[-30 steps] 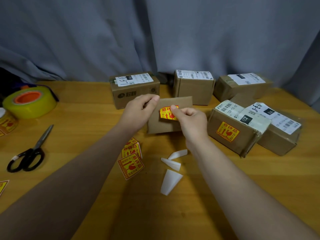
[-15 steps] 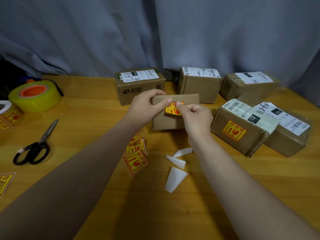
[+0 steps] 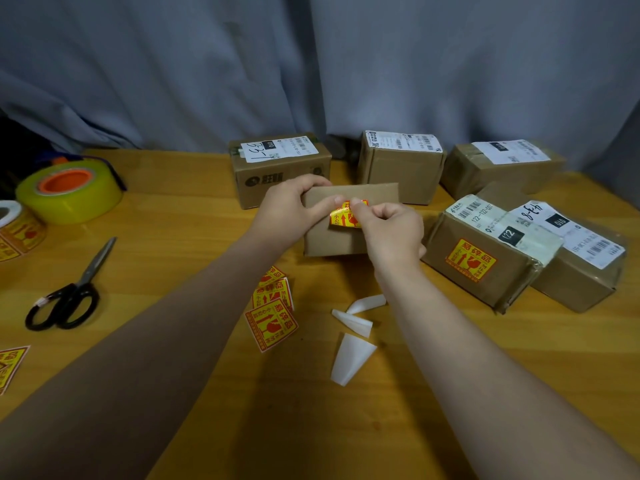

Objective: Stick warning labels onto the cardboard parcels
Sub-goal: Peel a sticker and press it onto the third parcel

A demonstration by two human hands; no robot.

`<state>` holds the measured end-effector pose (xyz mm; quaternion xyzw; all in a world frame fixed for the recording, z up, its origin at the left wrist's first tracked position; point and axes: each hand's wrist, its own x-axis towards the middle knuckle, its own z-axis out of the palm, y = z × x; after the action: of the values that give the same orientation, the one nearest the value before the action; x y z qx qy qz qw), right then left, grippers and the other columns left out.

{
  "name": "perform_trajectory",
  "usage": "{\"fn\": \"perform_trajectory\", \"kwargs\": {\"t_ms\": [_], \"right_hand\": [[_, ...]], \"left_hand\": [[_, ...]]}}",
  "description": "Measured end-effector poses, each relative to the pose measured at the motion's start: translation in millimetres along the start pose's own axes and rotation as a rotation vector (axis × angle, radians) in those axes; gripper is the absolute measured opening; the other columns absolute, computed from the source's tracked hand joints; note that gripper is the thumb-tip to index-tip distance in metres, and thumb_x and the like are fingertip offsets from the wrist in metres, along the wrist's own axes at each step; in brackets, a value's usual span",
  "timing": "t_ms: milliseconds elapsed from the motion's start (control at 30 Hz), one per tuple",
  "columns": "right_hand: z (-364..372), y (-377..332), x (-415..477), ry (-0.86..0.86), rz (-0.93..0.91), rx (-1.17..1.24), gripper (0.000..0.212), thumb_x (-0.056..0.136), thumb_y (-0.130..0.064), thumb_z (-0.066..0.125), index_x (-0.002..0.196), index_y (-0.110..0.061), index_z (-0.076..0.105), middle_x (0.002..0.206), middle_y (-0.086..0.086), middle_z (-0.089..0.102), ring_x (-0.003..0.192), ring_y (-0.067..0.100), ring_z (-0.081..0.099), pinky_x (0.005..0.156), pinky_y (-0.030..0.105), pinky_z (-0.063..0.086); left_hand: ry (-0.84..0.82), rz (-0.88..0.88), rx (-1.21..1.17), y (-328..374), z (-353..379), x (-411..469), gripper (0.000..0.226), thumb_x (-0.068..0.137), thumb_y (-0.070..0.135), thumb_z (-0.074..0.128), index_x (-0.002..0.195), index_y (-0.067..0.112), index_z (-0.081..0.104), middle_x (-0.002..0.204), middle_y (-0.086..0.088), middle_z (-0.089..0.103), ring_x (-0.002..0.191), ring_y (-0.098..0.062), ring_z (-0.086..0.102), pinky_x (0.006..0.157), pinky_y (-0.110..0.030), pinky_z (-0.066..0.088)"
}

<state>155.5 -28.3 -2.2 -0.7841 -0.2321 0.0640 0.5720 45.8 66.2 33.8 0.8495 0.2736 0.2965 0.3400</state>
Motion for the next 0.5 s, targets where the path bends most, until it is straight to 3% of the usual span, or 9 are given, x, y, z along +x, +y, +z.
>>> {"fn": "perform_trajectory", "kwargs": {"t_ms": [133, 233, 333, 400, 500], "right_hand": [[-3, -5, 0, 0.004, -0.004, -0.067, 0.044, 0.072, -0.065, 0.060, 0.052, -0.026, 0.060, 0.092, -0.003, 0.068, 0.110, 0.023, 0.054, 0.091, 0.048, 0.031], [-11, -12, 1, -0.005, 0.004, -0.115, 0.048, 0.073, -0.061, 0.064, 0.048, -0.021, 0.057, 0.075, -0.005, 0.066, 0.098, 0.022, 0.057, 0.083, 0.040, 0.026], [-21, -14, 2, -0.009, -0.022, -0.184, 0.052, 0.072, -0.062, 0.067, 0.047, -0.018, 0.051, 0.064, -0.005, 0.060, 0.087, 0.017, 0.057, 0.087, 0.042, 0.031], [-25, -15, 4, -0.024, -0.045, -0.230, 0.052, 0.070, -0.063, 0.067, 0.050, -0.019, 0.047, 0.066, -0.003, 0.058, 0.082, 0.016, 0.056, 0.090, 0.044, 0.035], [-31, -17, 10, -0.046, -0.103, -0.258, 0.048, 0.070, -0.063, 0.068, 0.066, -0.022, 0.042, 0.075, -0.004, 0.054, 0.078, 0.015, 0.052, 0.082, 0.043, 0.041]], "left_hand": [[0.022, 0.018, 0.037, 0, 4, 1, 0.039, 0.081, 0.043, 0.066, 0.114, 0.023, 0.059, 0.115, 0.003, 0.060, 0.101, -0.011, 0.054, 0.082, -0.026, 0.049], [0.008, 0.017, -0.007, -2, 3, 2, 0.035, 0.085, 0.038, 0.063, 0.116, 0.022, 0.060, 0.115, 0.002, 0.060, 0.102, -0.011, 0.055, 0.085, -0.030, 0.050], [-0.016, 0.002, -0.054, -4, 1, 4, 0.032, 0.086, 0.036, 0.063, 0.114, 0.022, 0.060, 0.114, 0.001, 0.060, 0.103, -0.012, 0.056, 0.088, -0.038, 0.052], [-0.028, -0.001, -0.062, -4, 1, 5, 0.032, 0.086, 0.036, 0.062, 0.114, 0.022, 0.060, 0.114, 0.002, 0.060, 0.103, -0.013, 0.056, 0.087, -0.039, 0.052], [-0.051, -0.009, -0.032, -2, 0, 7, 0.033, 0.087, 0.040, 0.060, 0.115, 0.023, 0.057, 0.115, 0.001, 0.058, 0.103, -0.014, 0.055, 0.084, -0.035, 0.052]]}}
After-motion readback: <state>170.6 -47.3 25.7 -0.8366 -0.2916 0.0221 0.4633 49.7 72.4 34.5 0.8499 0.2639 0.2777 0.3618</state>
